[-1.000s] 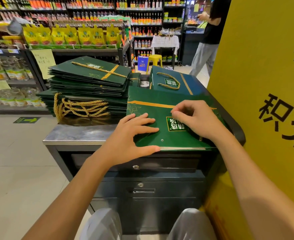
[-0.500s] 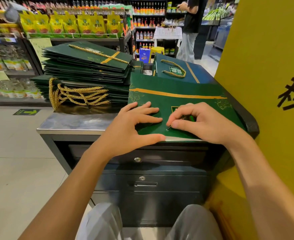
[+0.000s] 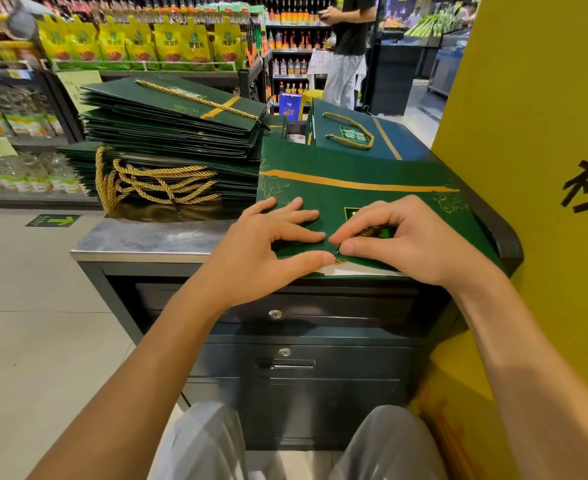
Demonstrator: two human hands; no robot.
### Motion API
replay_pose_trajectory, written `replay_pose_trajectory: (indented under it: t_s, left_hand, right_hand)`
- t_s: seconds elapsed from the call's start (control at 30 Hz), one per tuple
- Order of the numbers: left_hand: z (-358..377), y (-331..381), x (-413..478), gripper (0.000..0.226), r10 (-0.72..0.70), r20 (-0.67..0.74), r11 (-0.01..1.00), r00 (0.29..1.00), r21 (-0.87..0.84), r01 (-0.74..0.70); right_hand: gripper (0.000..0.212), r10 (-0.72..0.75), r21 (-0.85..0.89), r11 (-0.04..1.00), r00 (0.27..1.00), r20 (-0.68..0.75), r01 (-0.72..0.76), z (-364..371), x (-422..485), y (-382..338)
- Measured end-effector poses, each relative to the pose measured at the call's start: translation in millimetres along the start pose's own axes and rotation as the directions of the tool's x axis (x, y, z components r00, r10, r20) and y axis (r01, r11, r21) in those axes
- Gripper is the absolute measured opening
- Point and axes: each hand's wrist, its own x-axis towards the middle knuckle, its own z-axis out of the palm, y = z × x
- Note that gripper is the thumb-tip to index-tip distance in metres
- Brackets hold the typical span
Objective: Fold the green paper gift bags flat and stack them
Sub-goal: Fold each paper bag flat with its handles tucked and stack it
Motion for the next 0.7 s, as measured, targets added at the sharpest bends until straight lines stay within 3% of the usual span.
replay_pose_trajectory:
  t_s: [0.17, 0.33, 0.57, 0.7]
  left_hand:
    - [-1, 4, 0, 0.056, -0.011, -0.003, 0.999, 1.0, -0.037, 0.01]
    - [-1, 3, 1, 0.053, -0.018, -0.007, 0.999, 1.0, -0.051, 0.017]
    - [-2, 6, 4, 0.028, -0.044, -0.007, 0.993, 0.999, -0.111, 0.043]
    - [-2, 7, 3, 0.033, -0.043, -0.002, 0.992, 0.999, -0.116, 0.043]
  right_hand:
    - [0.017, 0.04, 0.084, 0.996, 0.999, -0.017, -0.038, -1, -1, 0]
    - [0.011, 0.061, -0.019, 0.998, 0.998, -0.027, -0.062, -1, 0, -1]
    - [0.022, 0.103, -0.035, 0.994, 0.982, 0.16, -0.099, -17, -3, -20]
    - [0.028, 0.137, -0.046, 0.99, 0.981, 0.134, -0.132, -13, -8, -17]
